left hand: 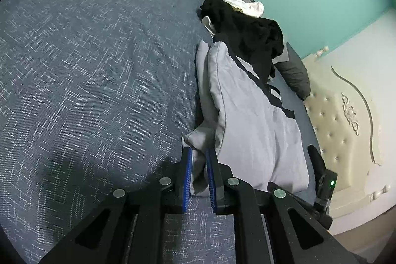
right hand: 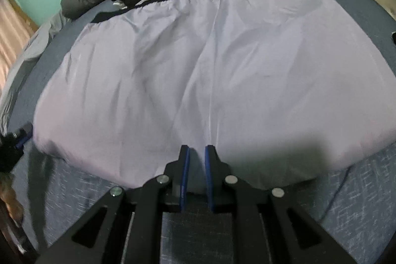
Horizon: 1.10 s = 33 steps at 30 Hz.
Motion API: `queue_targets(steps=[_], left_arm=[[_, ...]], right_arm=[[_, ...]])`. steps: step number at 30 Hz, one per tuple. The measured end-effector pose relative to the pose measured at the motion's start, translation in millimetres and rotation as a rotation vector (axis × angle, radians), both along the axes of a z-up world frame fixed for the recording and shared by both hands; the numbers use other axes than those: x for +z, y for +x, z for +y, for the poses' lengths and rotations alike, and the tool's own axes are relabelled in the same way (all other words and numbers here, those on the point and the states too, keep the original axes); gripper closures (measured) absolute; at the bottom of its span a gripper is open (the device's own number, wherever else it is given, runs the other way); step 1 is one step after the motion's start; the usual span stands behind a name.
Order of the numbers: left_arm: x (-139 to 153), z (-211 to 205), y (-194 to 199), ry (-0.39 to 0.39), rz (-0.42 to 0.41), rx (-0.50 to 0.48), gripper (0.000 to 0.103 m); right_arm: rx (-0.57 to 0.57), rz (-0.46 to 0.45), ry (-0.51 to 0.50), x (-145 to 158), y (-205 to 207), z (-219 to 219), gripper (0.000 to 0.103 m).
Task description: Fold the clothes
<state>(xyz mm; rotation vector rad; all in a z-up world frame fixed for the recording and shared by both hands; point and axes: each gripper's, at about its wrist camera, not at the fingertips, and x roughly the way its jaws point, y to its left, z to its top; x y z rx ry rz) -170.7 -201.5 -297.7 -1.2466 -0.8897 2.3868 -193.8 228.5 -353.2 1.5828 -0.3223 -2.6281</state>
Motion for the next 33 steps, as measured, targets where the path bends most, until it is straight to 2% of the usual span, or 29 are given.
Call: queue_targets(steps=[2,5,11,16,21,26,33], left_arm=[[0,-1,-1,0.001,-0.001,0.005,0.090],[0,-2,-1,0.007,-0.001,0.007,0.090],[0,-1,-1,0.009,0.000,0.002,0.090],[-1,-4,0,0.012,-0.003,0.010,0.090],[-1,-7,2,0.014,-0.004,0.018,0.089],[-4,-12,4,0.036,-0.015,0.035,0.070],[-5,-8,2,0.035,-0.017,0.029,0.070]], right_arm=[[-0.011,-0.010,0.012,6,-3,-3,0.093],[-0.016,0.039,0.035,21,-5,-8,0.093],[-0.035,-0.003,0.023,13,-32,-7,0.093],[-0.043,0.039,0.036,31,-56,-9,0.093],[-0.030,-0.022,0.051,22,-85,-14,0.093],[-0.038,-0.014,0.069,20,-105,-13,0.093],[-0.037,-0.024,0.110,25,-147,-12,0.093]])
